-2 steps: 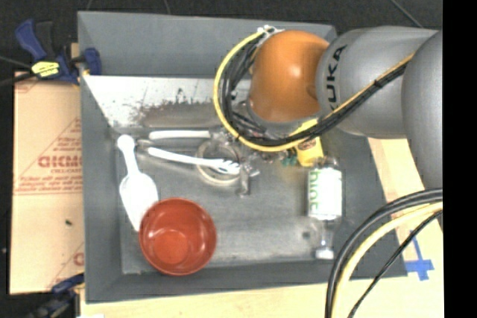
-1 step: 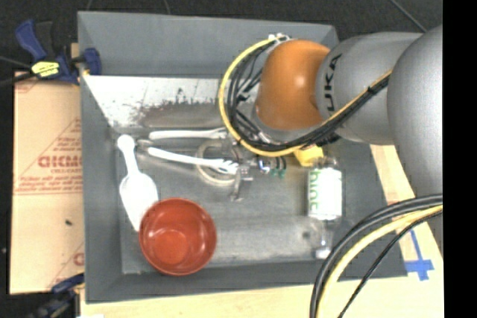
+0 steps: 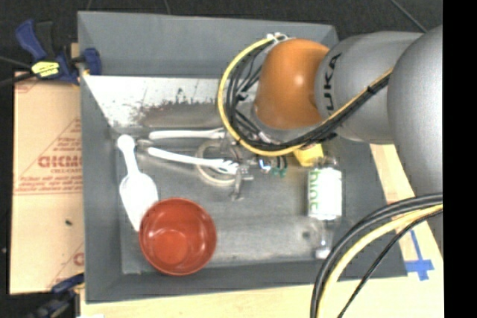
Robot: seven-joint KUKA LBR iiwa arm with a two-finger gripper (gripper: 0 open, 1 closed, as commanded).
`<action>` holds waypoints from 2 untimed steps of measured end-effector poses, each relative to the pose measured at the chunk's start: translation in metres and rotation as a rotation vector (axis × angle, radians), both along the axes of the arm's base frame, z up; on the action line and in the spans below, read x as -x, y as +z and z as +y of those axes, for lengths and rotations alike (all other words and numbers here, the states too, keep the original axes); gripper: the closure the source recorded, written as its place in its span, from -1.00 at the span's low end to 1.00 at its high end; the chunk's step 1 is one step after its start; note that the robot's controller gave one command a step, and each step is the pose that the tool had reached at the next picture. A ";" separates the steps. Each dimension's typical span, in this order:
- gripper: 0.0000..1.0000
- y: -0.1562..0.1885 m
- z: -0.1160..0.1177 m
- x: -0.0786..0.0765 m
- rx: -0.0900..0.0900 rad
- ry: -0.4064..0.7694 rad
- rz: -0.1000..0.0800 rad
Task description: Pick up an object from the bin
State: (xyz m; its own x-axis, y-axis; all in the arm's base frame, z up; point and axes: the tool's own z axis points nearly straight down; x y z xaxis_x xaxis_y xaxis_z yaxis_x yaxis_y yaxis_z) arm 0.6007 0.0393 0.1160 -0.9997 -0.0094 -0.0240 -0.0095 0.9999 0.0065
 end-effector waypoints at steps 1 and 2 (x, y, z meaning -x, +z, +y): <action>-1.00 0.004 0.000 0.007 0.004 0.194 -0.001; 1.00 -0.005 0.010 0.024 0.005 0.224 -0.005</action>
Offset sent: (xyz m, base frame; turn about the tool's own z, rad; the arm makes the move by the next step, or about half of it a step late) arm -0.0256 0.0112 -0.0060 -0.2258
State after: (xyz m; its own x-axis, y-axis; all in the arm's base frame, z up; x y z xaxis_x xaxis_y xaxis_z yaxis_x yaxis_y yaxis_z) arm 0.5764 0.0492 0.1108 -0.9724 -0.2314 -0.0288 -0.2315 0.9728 0.0013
